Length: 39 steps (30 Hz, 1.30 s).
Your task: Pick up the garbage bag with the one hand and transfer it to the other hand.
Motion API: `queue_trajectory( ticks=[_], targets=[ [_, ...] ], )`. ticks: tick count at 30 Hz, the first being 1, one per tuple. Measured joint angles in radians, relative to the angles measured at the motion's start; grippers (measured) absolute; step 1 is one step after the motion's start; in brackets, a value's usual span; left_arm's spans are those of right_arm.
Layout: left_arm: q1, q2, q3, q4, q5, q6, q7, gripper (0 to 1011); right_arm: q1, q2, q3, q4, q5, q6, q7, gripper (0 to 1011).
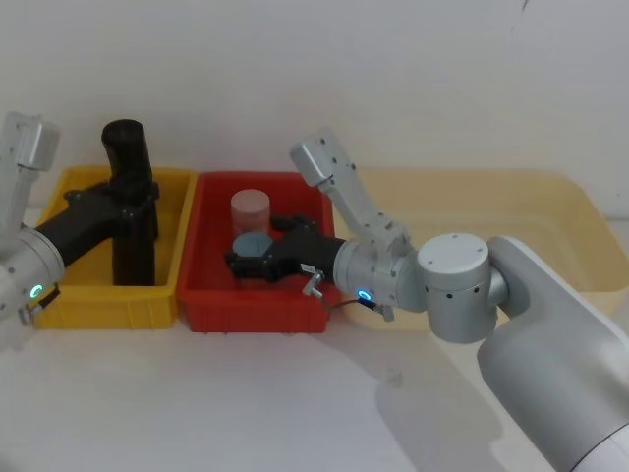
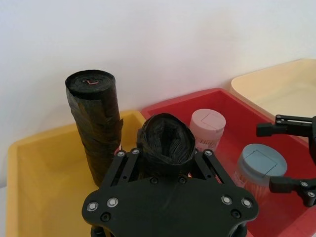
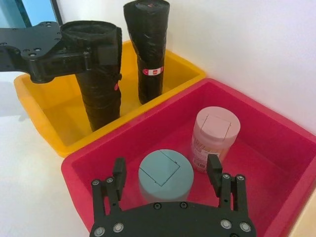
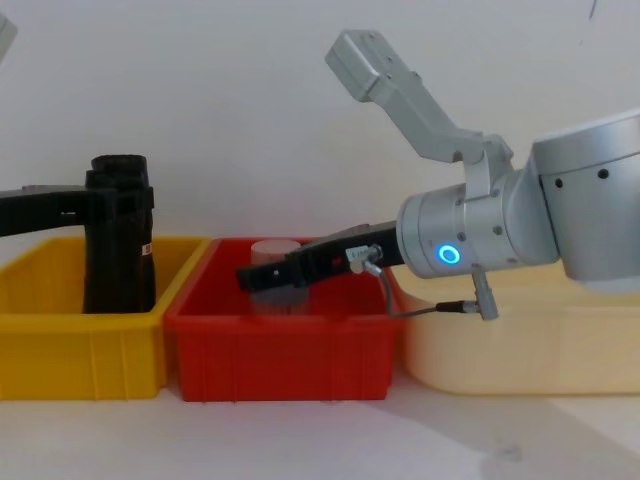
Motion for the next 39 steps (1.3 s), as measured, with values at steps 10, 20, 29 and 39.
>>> queue_trajectory(
  ticks=[10,20,29,39],
  targets=[
    [0.0,0.0,0.0,0.0,0.0,0.0,0.0,351,0.004,-0.003,0.005,0.016,-0.006,0.001,0.014,1001],
    [0.0,0.0,0.0,0.0,0.0,0.0,0.0,351,0.005,-0.005,0.009,0.024,-0.009,0.003,0.021,1001],
    [0.0,0.0,0.0,0.0,0.0,0.0,0.0,351,-0.002,-0.008,0.017,0.024,-0.011,0.001,0.023,1001],
    [0.0,0.0,0.0,0.0,0.0,0.0,0.0,351,-0.007,-0.011,0.022,0.022,-0.011,-0.001,0.023,1001]
  ],
)
